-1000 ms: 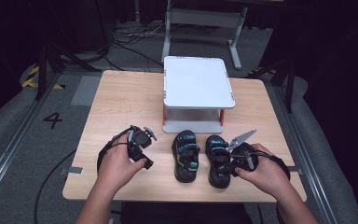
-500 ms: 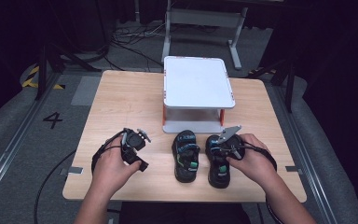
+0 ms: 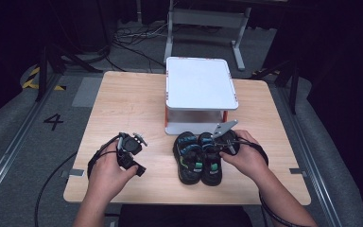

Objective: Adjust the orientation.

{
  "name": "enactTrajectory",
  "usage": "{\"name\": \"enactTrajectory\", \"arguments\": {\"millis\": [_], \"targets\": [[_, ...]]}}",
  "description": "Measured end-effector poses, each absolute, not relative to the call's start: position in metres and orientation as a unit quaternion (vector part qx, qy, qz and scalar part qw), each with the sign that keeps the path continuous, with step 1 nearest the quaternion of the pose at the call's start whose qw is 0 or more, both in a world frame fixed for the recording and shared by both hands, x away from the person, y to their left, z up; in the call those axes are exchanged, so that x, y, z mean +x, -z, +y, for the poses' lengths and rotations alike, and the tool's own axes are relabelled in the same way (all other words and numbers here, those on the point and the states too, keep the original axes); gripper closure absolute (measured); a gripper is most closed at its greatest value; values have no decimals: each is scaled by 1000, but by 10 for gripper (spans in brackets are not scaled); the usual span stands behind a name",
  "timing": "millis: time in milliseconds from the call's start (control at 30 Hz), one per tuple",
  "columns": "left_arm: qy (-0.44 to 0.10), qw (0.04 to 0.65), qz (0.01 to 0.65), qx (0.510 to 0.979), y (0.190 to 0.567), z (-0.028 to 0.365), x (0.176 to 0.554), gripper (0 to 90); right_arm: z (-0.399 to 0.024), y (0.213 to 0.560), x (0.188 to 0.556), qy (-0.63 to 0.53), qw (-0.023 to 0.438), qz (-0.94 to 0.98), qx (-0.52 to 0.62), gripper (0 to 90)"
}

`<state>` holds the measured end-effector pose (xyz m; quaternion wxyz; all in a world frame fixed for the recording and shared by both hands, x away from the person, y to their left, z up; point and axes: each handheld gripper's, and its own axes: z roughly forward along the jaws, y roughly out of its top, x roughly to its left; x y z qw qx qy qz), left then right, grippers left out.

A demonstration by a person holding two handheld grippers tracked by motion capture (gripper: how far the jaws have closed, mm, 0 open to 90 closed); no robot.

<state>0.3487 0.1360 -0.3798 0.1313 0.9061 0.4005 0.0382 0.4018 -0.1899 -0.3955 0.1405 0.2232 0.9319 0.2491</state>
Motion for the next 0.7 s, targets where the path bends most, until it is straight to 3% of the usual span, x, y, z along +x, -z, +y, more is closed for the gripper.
{"name": "enactTrajectory", "arguments": {"millis": [100, 300, 700], "targets": [[-37, 131, 398, 907, 381, 134, 351, 308, -191, 398, 403, -254, 140, 929, 232, 714], [-32, 133, 392, 910, 379, 131, 357, 305, -195, 397, 398, -263, 139, 924, 242, 566], [-25, 132, 388, 912, 373, 129, 379, 299, -195, 366, 372, -288, 120, 908, 279, 456]]}}
